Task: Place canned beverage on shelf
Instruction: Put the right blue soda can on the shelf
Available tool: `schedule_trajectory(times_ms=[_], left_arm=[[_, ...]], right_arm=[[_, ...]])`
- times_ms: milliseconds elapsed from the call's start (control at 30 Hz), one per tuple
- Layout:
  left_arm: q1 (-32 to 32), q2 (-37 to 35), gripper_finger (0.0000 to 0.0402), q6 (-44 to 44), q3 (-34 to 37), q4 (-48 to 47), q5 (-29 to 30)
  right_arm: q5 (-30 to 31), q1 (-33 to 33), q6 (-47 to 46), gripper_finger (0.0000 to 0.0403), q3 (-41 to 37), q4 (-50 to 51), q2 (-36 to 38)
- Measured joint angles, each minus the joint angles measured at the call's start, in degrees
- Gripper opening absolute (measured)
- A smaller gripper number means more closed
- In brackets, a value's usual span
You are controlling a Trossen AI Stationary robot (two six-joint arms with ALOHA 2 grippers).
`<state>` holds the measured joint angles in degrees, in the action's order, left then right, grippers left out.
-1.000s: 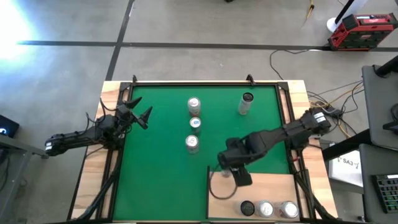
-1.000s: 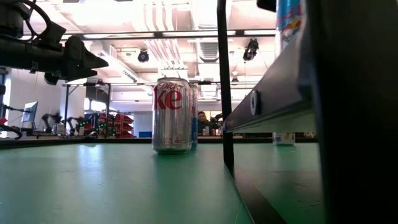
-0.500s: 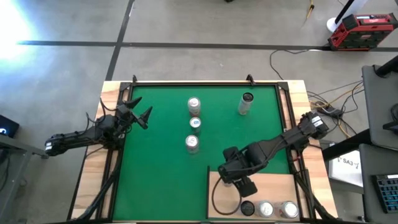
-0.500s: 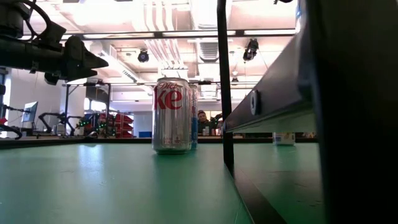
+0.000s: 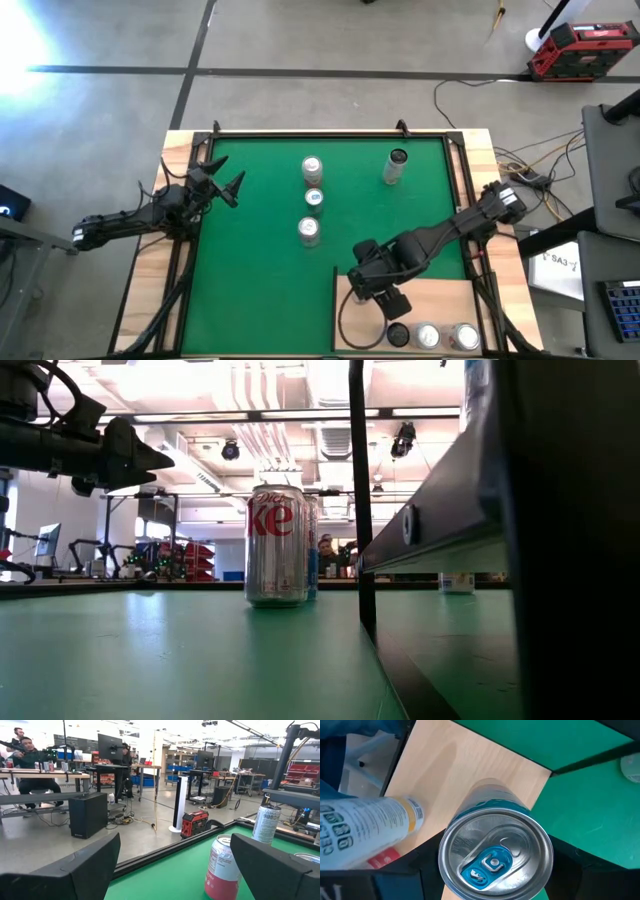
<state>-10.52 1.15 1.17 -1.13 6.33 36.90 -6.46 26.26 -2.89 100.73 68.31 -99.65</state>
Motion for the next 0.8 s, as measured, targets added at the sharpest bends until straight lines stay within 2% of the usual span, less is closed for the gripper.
schedule_trajectory(times_ms=[233, 367, 533, 800], left_arm=[[0.0, 0.0, 0.0363, 0.0, 0.0, 0.0, 0.0], [0.0, 0.0, 0.0363, 0.0, 0.0, 0.0, 0.0], [0.0, 0.0, 0.0363, 0.0, 0.0, 0.0, 0.0], [0.0, 0.0, 0.0363, 0.0, 0.0, 0.0, 0.0]], right_arm=[[0.0, 0.3, -0.6, 0.0240, 0.3, -0.6, -2.3], [0.8, 0.3, -2.5, 0.0240, 3.1, 1.1, -4.0], [2.7, 0.5, -4.0, 0.0240, 9.1, 5.7, -7.9], [4.0, 0.7, -7.0, 0.0240, 21.4, 19.0, -16.4]])
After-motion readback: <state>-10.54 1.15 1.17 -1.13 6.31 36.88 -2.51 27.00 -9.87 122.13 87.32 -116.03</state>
